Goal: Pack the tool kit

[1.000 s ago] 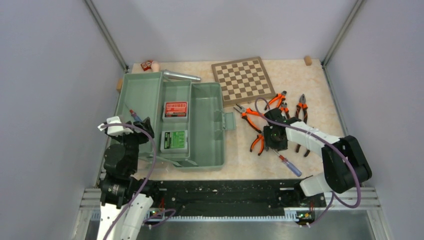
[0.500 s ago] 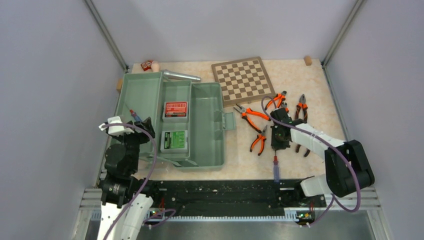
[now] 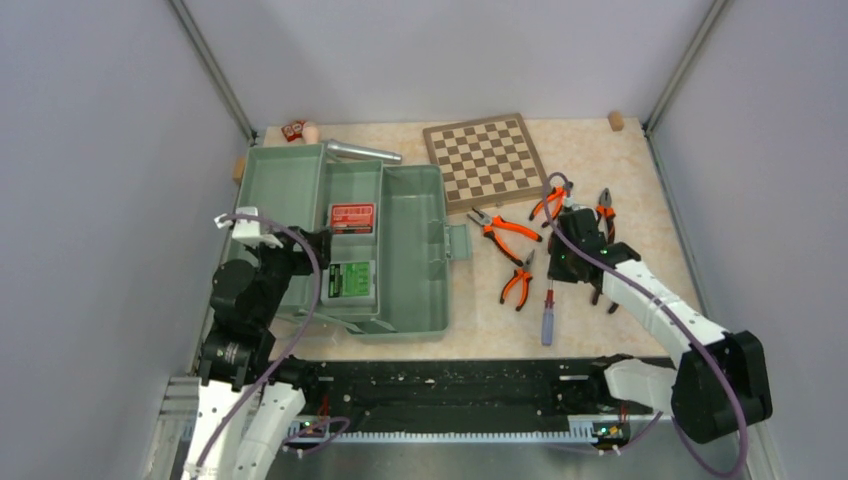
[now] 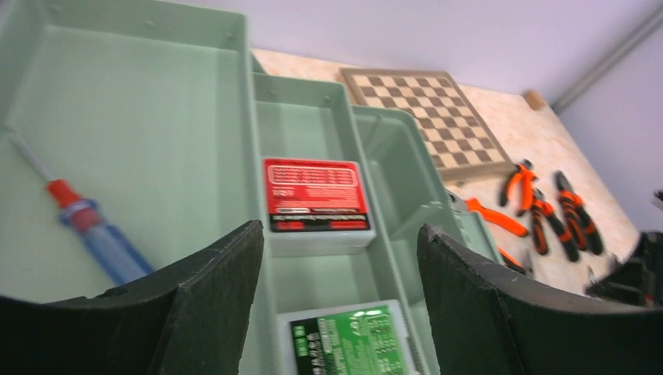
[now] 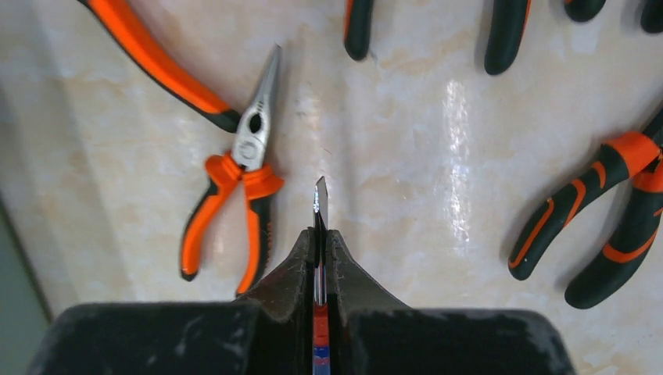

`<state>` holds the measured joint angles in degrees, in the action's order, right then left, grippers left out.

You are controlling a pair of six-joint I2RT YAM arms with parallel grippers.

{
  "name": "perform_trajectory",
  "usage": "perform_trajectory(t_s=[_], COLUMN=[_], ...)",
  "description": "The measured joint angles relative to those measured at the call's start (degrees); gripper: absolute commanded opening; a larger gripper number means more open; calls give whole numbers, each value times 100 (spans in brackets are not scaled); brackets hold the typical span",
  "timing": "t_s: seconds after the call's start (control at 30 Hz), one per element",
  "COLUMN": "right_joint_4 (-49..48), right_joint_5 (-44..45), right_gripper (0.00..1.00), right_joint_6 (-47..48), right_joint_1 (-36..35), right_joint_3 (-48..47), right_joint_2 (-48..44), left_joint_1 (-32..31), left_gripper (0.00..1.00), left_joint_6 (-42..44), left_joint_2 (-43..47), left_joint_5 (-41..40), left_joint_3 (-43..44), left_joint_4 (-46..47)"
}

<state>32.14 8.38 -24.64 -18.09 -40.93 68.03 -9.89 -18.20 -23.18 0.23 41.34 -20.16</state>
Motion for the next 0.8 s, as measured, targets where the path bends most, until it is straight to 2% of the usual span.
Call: perform_trajectory(t_s=[0.27, 0.4, 0.53, 0.7, 0.8], right_joint_4=[-520, -907, -1276, -1639, -1976], right_joint_5=[-542, -879, -1314, -1899, -2218], right_gripper=[0, 0, 0, 0, 0], right_joint_6=[-2, -7, -68, -299, -590], right_joint_1=[0, 0, 0, 0, 0], right_joint_3=[-46, -46, -162, -481, -522], right_joint_2=[-1143, -1690, -2002, -2009, -2057], left_joint_1=[-26, -278, -994, -2306, -2798], left_gripper=[77, 77, 78, 78, 78], left_joint_6=[-728, -1051, -1152, -1008, -1001], left_joint_2=[-914, -1141, -1379, -1912, -2312], left_joint_5=[1080, 1373, 1381, 1075, 940], left_joint_3=[282, 282, 315, 595, 713], left_joint_4=[127, 319, 511, 789, 1102])
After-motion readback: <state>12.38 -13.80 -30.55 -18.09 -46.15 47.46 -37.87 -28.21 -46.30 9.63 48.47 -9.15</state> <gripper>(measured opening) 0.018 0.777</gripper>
